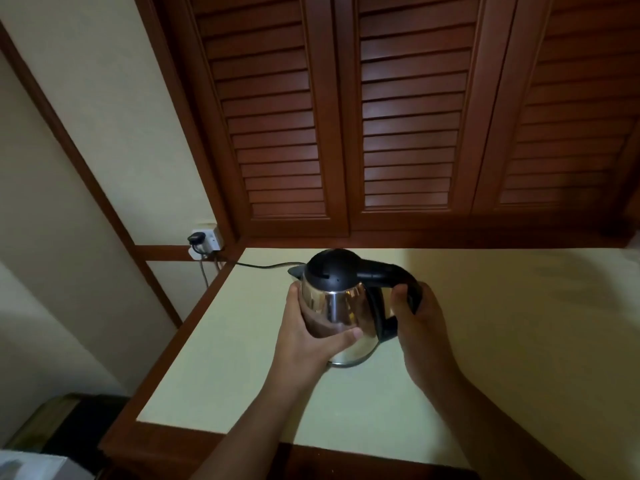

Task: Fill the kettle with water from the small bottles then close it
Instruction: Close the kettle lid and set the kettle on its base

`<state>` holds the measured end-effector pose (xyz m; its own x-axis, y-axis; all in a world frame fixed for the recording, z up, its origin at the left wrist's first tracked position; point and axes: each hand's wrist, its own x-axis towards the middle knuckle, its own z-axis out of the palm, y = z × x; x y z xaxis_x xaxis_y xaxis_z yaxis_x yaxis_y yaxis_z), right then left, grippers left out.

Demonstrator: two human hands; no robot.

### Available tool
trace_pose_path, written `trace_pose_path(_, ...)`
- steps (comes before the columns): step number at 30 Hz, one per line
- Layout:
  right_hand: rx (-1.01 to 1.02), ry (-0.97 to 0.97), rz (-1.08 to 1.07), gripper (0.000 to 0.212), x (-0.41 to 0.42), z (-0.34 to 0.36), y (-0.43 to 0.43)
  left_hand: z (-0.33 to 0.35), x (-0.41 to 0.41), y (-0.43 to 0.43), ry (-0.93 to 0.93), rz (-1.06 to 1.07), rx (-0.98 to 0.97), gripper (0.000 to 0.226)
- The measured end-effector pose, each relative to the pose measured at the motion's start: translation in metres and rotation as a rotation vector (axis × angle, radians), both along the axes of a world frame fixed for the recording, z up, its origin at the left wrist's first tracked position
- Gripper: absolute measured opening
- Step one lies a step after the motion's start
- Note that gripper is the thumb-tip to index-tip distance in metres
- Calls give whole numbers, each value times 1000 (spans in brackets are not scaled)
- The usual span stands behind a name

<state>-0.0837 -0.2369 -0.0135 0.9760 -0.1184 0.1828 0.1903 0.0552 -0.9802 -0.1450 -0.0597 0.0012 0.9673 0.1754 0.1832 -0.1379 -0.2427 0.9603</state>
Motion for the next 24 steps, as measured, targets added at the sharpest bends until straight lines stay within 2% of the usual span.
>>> trace_pose_path(5,-9,-9,-57,25,53,15,21,15,56,26,-49,-42,-10,94)
trace_pose_path(8,11,-27,-82,37,84,19,34,19,89,39,-68,-65,-12,95)
trace_pose_path(12,-5,-18,-118,24,118,17,43,19,128,51,-74,-79,-6,89)
trace_pose_path(14,-28,-17,-128,25,129,18,45,14,145,56,-69,-76,-12,89)
trace_pose_path(19,-20,-1,-134,34,142,15,51,5,166,61,-74,-81,-37,79)
trace_pose_path(24,-15,17,-119,33,146,12,50,2,172,63,-102,-99,-64,83)
